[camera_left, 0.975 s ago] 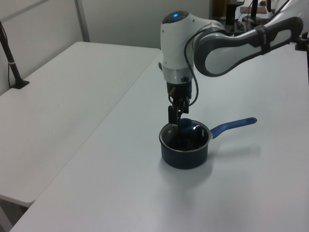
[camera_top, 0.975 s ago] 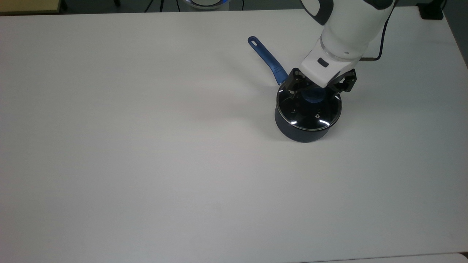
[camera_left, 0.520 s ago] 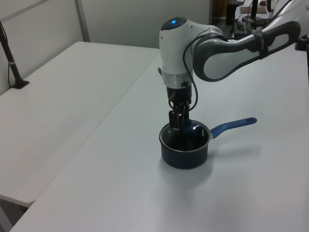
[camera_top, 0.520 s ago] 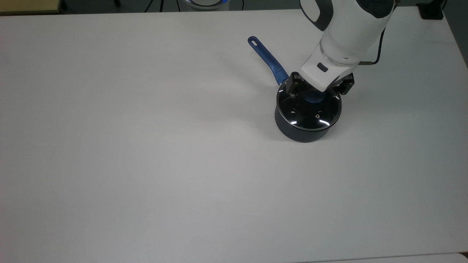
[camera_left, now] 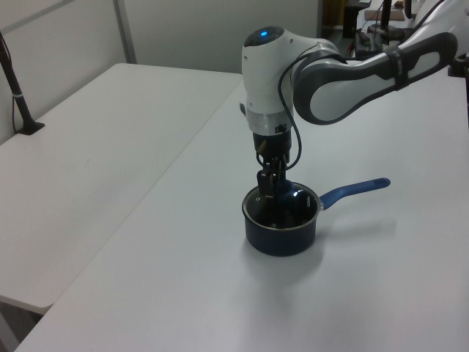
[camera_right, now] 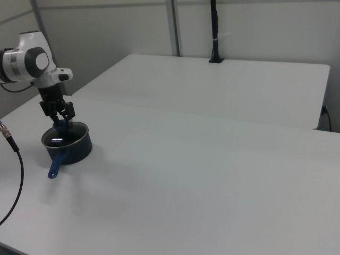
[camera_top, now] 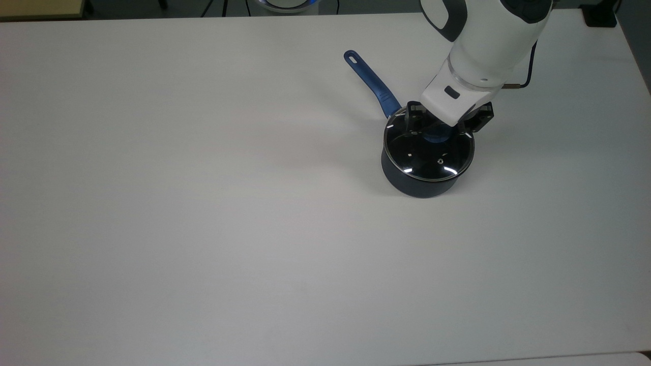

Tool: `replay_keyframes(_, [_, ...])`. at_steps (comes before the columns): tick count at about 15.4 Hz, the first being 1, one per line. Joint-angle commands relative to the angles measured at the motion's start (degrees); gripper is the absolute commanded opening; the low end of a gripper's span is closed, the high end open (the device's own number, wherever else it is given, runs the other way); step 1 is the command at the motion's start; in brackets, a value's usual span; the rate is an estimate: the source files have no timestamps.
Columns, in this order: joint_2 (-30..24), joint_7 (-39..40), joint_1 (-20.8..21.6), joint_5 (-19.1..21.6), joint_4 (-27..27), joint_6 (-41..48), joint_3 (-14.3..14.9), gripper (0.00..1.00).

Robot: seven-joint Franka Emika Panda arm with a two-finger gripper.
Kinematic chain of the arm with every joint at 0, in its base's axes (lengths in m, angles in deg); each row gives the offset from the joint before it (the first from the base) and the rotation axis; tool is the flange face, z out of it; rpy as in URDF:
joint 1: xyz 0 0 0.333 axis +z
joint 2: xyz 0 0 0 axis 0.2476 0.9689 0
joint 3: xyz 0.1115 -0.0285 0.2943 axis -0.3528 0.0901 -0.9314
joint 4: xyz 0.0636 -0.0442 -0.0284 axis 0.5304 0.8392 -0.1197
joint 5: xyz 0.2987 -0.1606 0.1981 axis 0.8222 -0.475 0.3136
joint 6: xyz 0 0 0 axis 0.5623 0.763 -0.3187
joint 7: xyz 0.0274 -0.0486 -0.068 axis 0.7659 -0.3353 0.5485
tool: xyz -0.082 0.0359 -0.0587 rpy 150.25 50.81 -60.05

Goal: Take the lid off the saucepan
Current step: 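Lift the glass lid off the saucepan and carry it aside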

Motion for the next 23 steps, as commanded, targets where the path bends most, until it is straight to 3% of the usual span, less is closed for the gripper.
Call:
replay_keyframes(1, [-1.01, 0.78, 0.59, 0.2, 0.31, 1.94, 0.28, 0.56])
replay_keyframes(12, [-7.16, 3.68, -2.56, 0.29, -0.13, 10.29, 0.81, 0.56])
replay_keyframes(16, [-9.45, 7.97, -7.91, -0.5, 0.48, 11.08, 0.46, 0.56])
replay_keyframes(23, [-9.28, 19.92, -23.46, -4.37, 3.03, 10.39, 0.72, 0.56])
